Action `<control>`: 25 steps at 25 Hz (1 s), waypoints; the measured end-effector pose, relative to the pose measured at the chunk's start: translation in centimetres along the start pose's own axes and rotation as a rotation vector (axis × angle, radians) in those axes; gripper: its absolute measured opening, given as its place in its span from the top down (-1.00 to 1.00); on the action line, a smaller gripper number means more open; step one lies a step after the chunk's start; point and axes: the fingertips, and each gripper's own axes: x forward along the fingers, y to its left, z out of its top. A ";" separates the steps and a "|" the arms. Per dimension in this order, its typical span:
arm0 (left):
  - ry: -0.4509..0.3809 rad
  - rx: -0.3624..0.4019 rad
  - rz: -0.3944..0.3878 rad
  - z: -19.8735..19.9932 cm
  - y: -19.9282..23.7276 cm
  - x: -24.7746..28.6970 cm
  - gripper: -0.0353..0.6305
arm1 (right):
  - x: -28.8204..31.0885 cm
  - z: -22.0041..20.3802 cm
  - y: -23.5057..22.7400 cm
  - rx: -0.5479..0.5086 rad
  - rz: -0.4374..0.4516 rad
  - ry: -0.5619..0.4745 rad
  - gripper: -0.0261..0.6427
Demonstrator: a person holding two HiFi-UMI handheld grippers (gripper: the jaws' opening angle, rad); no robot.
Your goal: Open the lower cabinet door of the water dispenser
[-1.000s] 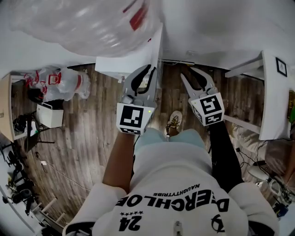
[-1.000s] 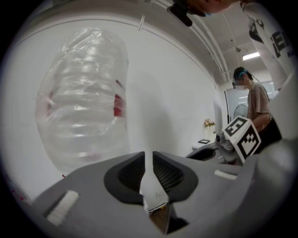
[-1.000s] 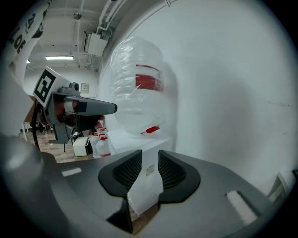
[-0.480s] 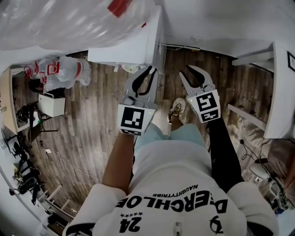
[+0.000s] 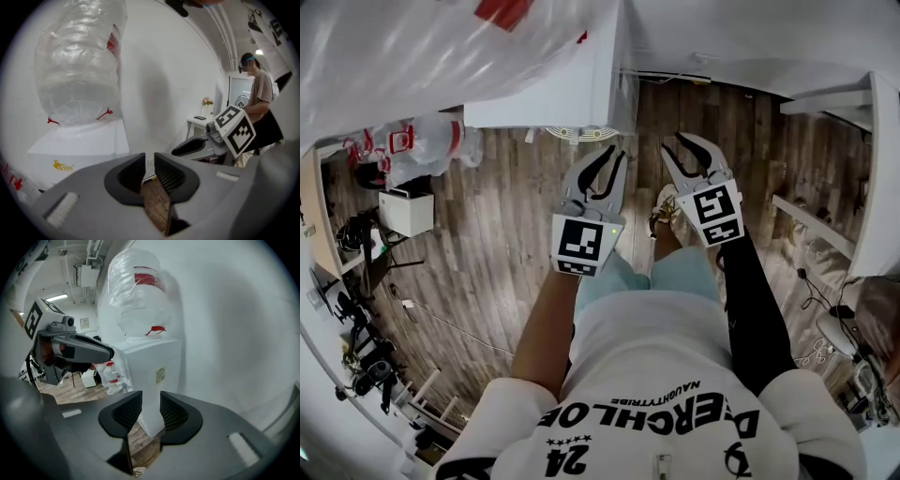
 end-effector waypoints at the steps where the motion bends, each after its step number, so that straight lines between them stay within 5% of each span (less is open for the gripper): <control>1: 0.011 0.000 -0.003 -0.6 0.1 0.2 0.71 | 0.4 -0.6 0.1 0.010 0.000 0.010 0.62; 17: 0.211 0.048 -0.065 -12.5 1.1 4.9 0.67 | 7.2 -10.4 1.4 0.068 -0.004 0.149 0.62; 25: 0.253 0.036 -0.081 -16.1 1.6 6.8 0.48 | 10.2 -14.7 2.4 0.083 0.000 0.179 0.62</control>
